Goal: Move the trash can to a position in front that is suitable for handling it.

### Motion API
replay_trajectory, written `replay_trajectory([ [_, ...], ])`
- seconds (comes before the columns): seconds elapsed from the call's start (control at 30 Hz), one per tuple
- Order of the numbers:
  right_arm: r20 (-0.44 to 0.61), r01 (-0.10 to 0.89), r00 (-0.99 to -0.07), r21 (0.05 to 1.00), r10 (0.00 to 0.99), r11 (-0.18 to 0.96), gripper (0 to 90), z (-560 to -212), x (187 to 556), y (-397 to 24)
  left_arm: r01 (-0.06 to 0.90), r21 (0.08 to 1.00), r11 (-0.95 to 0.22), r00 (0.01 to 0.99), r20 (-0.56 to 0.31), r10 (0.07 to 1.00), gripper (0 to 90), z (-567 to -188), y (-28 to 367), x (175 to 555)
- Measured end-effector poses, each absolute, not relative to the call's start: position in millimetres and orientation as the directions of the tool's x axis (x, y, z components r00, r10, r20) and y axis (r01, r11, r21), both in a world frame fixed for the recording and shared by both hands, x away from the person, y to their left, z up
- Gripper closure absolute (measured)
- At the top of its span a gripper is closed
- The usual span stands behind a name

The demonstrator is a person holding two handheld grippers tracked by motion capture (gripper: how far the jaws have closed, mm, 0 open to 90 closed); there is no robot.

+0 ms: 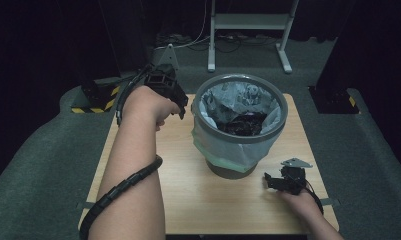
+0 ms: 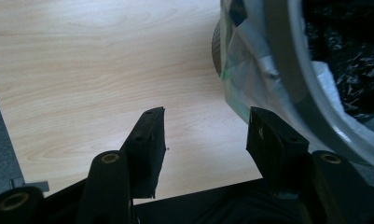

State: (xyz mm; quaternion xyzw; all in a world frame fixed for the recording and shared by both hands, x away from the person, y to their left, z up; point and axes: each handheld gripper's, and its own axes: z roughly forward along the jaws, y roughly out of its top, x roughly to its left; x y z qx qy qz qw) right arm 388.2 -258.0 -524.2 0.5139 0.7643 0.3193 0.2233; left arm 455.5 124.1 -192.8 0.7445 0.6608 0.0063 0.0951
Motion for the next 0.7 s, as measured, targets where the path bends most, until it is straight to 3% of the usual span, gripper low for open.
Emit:
replay_trajectory([
  [0.7,-0.014,0.643,-0.378,0.716,0.926,0.273,10.5,-524,389,-258,0.971,0.185,-0.154,0.179,-0.125,0.976,47.5,-184,78,466],
])
